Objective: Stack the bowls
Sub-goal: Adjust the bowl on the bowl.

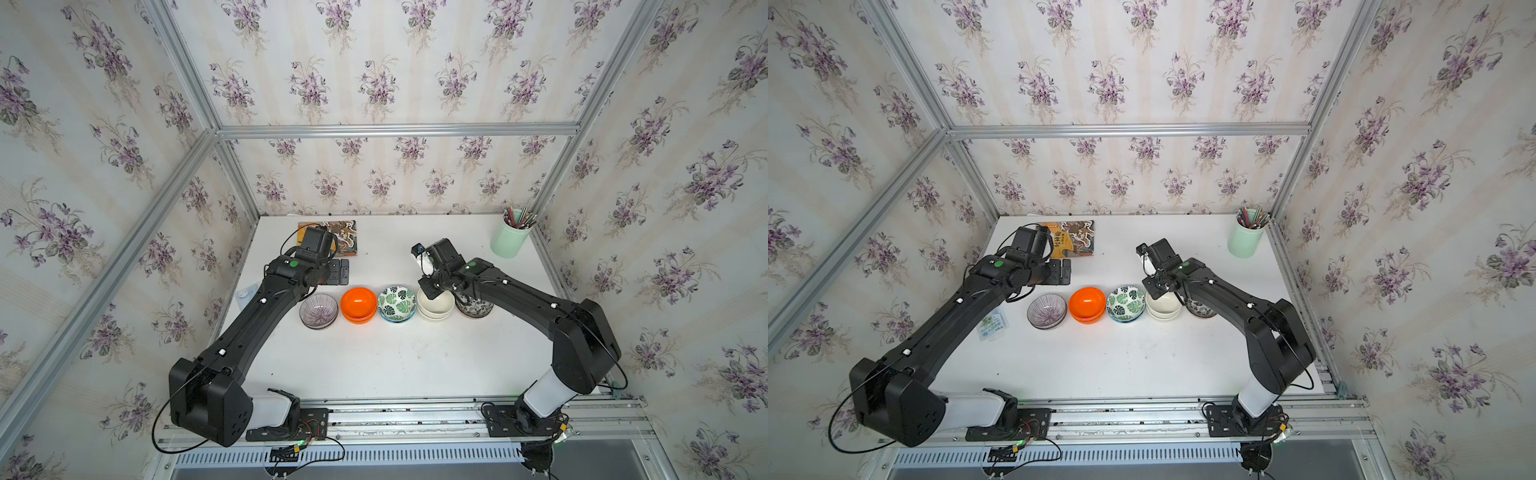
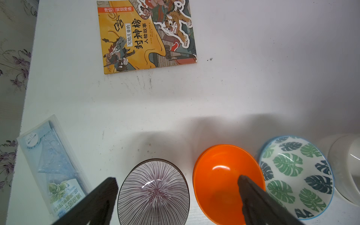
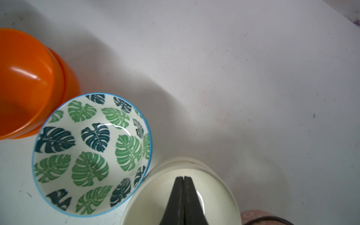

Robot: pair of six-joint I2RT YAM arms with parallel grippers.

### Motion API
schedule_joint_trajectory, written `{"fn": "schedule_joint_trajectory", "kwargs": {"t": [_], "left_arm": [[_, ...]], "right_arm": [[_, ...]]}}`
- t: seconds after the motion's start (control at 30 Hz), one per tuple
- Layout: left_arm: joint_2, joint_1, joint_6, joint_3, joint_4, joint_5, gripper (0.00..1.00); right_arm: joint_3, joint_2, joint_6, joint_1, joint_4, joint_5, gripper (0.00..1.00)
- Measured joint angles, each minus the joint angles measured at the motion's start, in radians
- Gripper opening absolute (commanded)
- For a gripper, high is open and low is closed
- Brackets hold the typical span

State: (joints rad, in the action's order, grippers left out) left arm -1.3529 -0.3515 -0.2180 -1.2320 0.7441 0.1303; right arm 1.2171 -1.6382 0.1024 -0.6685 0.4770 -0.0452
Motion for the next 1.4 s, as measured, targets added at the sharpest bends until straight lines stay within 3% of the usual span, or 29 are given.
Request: {"fn": "schedule_joint_trajectory", "kwargs": {"t": [0.17,0.63,1.4], "left_arm": [[-0.004,-0.004,0.0,0.0,0.0,-0.002,1.0],[-0.004,-0.009,-0.002,0.005,0.0,-0.008,1.0],[0.0,-0.011,-0.004,0.01,0.0,-0.007,1.0]], "right_arm": [[-0.047,0.023,-0.025,-0.058,0.003,-0.011,0.0],[-0.094,0.057,-0.054,-0.095,0.006,-0.014,0.0],[-0.081,0.079,-0.054,-0.08,-0.005,-0.03,0.0]]}}
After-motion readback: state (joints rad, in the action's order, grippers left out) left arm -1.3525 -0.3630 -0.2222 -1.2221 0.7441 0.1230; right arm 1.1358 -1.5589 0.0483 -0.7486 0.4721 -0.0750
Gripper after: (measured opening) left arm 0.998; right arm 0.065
